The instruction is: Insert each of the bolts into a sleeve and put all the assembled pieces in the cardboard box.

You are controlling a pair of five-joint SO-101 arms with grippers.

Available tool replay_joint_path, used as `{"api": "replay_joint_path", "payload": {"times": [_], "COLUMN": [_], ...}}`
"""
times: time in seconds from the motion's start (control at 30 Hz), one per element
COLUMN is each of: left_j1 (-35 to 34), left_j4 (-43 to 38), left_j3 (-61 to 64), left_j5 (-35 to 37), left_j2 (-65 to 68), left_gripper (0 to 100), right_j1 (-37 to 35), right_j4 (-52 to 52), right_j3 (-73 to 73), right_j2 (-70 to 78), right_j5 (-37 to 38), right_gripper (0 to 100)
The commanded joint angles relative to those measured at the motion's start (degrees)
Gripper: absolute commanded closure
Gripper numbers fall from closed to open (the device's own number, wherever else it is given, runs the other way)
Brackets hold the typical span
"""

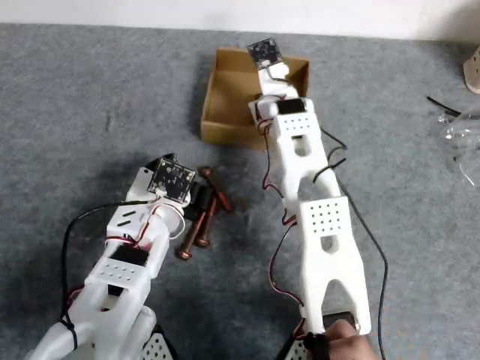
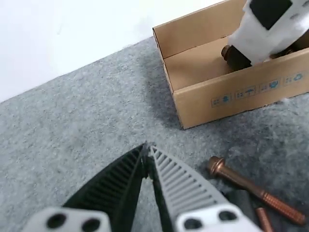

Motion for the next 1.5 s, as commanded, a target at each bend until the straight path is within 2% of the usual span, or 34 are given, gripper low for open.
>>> {"api": "replay_joint_path", "payload": {"times": [0.0, 0.13, 0.2, 0.4, 0.67, 1.13, 1.47], "left_j1": [-0.22, -0.22, -0.22, -0.22, -0.22, -0.48, -0.57], "left_j4": [-0.97, -0.97, -0.97, -0.97, -0.97, -1.05, -1.05], "left_j3": [-3.21, -3.21, -3.21, -3.21, -3.21, -3.21, -3.12], "left_j5": [0.53, 0.53, 0.53, 0.53, 0.53, 0.53, 0.53], "left_j2": [0.31, 0.31, 0.31, 0.31, 0.31, 0.31, 0.31], "left_gripper": [99, 99, 99, 99, 99, 99, 99], "right_j1": [0.13, 0.31, 0.4, 0.4, 0.4, -2.24, -2.95], "right_j4": [2.42, 5.05, 6.55, 13.32, 27.3, 48.84, 49.89], "right_j3": [-5.76, -10.15, -11.91, -17.71, -40.84, -38.9, -38.46], "right_j2": [0.75, 2.33, 2.68, 2.42, 1.45, -19.56, -33.01], "right_j5": [-0.44, -0.62, -0.62, -0.62, -0.62, -0.62, -1.67], "right_gripper": [92.1, 78.2, 74.2, 73.8, 73.8, 73.8, 73.8]}}
